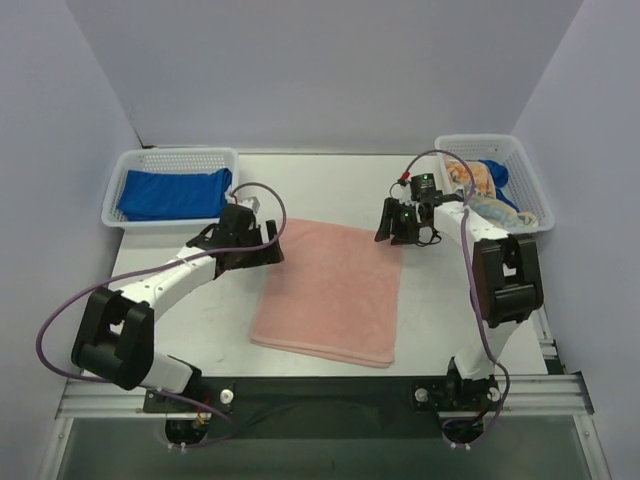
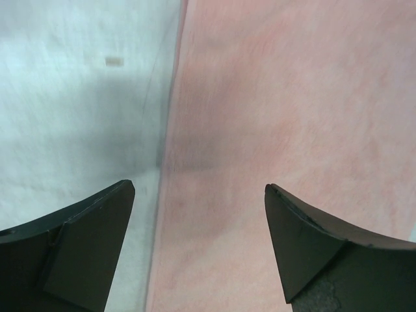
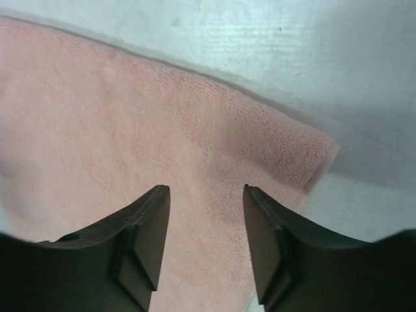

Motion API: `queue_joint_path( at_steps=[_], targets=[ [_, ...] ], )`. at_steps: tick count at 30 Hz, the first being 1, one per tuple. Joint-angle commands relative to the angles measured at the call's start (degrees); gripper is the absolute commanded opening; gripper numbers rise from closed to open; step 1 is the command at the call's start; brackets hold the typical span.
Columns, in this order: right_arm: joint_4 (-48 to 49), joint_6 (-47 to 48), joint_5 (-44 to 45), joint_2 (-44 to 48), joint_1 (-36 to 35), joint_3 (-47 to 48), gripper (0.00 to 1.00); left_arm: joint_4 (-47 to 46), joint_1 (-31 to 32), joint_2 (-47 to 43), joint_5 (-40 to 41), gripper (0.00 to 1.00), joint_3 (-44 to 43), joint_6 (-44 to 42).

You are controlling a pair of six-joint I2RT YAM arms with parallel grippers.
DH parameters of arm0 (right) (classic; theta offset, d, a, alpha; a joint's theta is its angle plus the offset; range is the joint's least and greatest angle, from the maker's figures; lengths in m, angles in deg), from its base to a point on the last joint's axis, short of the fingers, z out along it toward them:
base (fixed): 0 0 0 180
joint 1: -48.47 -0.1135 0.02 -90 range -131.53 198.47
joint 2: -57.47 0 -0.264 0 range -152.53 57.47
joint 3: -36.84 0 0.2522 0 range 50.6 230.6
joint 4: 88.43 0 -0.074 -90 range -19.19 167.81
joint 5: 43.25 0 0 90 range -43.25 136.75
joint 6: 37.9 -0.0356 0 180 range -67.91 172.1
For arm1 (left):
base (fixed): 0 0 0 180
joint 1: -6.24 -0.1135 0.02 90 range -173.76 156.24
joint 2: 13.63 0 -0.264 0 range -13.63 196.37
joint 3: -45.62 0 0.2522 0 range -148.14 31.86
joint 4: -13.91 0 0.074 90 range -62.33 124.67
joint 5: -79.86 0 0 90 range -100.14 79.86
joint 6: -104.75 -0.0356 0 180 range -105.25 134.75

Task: Fold and stack the towels
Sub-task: Fold the towel

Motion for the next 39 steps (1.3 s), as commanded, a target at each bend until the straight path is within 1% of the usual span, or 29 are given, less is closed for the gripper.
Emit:
queue_joint_path(
  at_steps=[1, 2, 4, 5, 9, 14, 19, 23, 25, 26, 30, 39],
  targets=[
    [-3.52, 5.43, 2.83, 4.29, 1.33, 4.3, 0.51, -2.62, -2.64, 2.47, 0.91, 0.94, -8.56, -11.17],
    [-3.96, 5.35, 3.18, 3.86, 2.03, 4.65, 0.53, -2.71, -3.08, 5.53, 0.99, 0.95, -12.06, -12.51],
    [-4.14, 5.43, 3.89, 3.33, 3.53, 5.09, 0.58, -3.5, -3.87, 9.06, 0.64, 0.96, -15.41, -16.19],
    [-4.4, 5.69, 4.59, 2.72, 4.06, 5.44, 0.59, -3.76, -3.97, 12.3, 0.29, 0.96, -19.17, -17.26],
    [-4.93, 6.14, 5.03, 1.31, 5.73, 5.8, 0.57, -3.94, -4.49, 19.7, -0.94, 0.96, -27.44, -20.95],
    [-5.37, 6.93, 3.98, -1.24, 7.05, 6.15, 0.56, -5.52, -5.02, 26.73, -5.07, 0.96, -32.82, -23.15],
    [-5.72, 7.28, 1.97, -3.88, 7.75, 6.76, 0.56, -4.47, -5.11, 31.66, -7.09, 0.96, -35.82, -24.03],
    [-5.72, 7.19, 0.73, -6.33, 7.84, 7.2, 0.55, -4.38, -5.11, 33.94, -7.36, 0.95, -36.17, -23.77],
    [-5.72, 7.1, 0.64, -7.13, 7.75, 7.47, 0.51, -4.29, -5.28, 34.74, -7.79, 0.94, -36.35, -23.6],
    [-5.72, 7.1, 0.55, -7.57, 7.84, 7.64, 0.48, -4.12, -5.2, 35.53, -7.88, 0.93, -36.52, -23.51],
    [-5.72, 7.1, 0.29, -8.8, 7.93, 7.91, 0.45, -3.33, -5.28, 36.94, -8.41, 0.9, -37.22, -23.42],
    [-5.99, 6.75, -1.03, -10.56, 8.81, 8.7, 0.44, -2.09, -6.51, 39.05, -8.85, 0.84, -38.02, -23.07]
  ],
)
